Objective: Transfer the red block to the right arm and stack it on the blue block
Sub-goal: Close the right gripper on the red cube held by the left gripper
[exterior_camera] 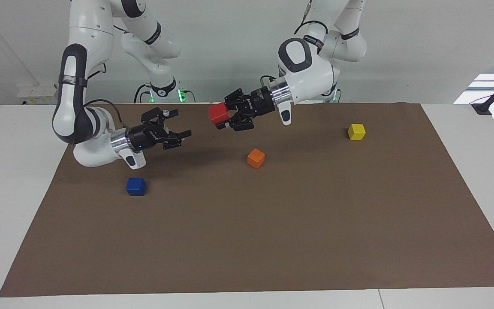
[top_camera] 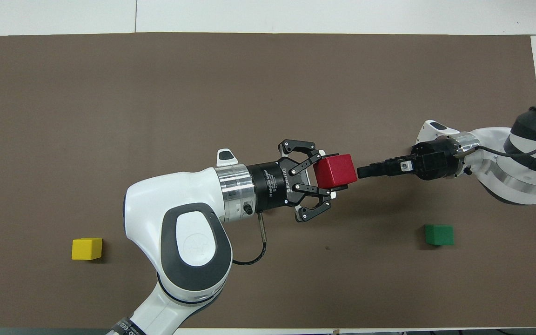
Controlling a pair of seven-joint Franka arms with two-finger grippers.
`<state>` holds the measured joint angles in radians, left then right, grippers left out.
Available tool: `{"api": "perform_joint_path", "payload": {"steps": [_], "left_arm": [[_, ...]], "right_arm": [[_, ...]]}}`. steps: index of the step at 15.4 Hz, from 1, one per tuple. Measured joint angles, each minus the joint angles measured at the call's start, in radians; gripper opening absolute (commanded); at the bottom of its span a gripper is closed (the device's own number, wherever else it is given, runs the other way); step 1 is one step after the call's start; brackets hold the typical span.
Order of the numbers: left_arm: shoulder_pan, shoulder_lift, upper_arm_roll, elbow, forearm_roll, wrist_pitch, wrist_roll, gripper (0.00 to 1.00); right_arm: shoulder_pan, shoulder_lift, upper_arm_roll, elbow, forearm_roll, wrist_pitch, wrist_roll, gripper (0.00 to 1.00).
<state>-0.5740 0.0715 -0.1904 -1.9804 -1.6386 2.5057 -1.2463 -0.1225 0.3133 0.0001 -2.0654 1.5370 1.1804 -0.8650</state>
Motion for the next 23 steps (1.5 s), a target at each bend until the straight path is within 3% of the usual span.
{"api": "perform_joint_path", "payload": {"steps": [8, 15, 17, 20, 21, 22, 23], "left_arm": [[-0.067, 0.029, -0.002, 0.014, -0.019, 0.101, 0.004, 0.00], [-0.078, 0.064, -0.015, 0.048, -0.020, 0.115, 0.007, 0.00], [-0.083, 0.064, -0.017, 0.049, -0.020, 0.120, 0.008, 0.00], [-0.089, 0.068, -0.017, 0.048, -0.020, 0.133, 0.011, 0.00], [-0.089, 0.070, -0.017, 0.047, -0.020, 0.134, 0.011, 0.00], [-0.089, 0.074, -0.015, 0.046, -0.020, 0.136, 0.012, 0.00], [-0.089, 0.077, -0.015, 0.047, -0.023, 0.135, 0.015, 0.00]], "right_arm": [[0.041, 0.000, 0.000, -0.020, 0.024, 0.018, -0.026, 1.00], [0.072, 0.000, 0.000, -0.032, 0.072, 0.040, -0.037, 0.99], [0.073, 0.000, 0.000, -0.032, 0.073, 0.052, -0.038, 0.80], [0.074, -0.001, -0.001, -0.032, 0.079, 0.059, -0.038, 0.42], [0.075, -0.001, -0.001, -0.032, 0.081, 0.061, -0.038, 0.28], [0.075, -0.001, -0.002, -0.032, 0.086, 0.061, -0.038, 0.06], [0.075, -0.001, -0.003, -0.033, 0.091, 0.059, -0.038, 0.00]]}}
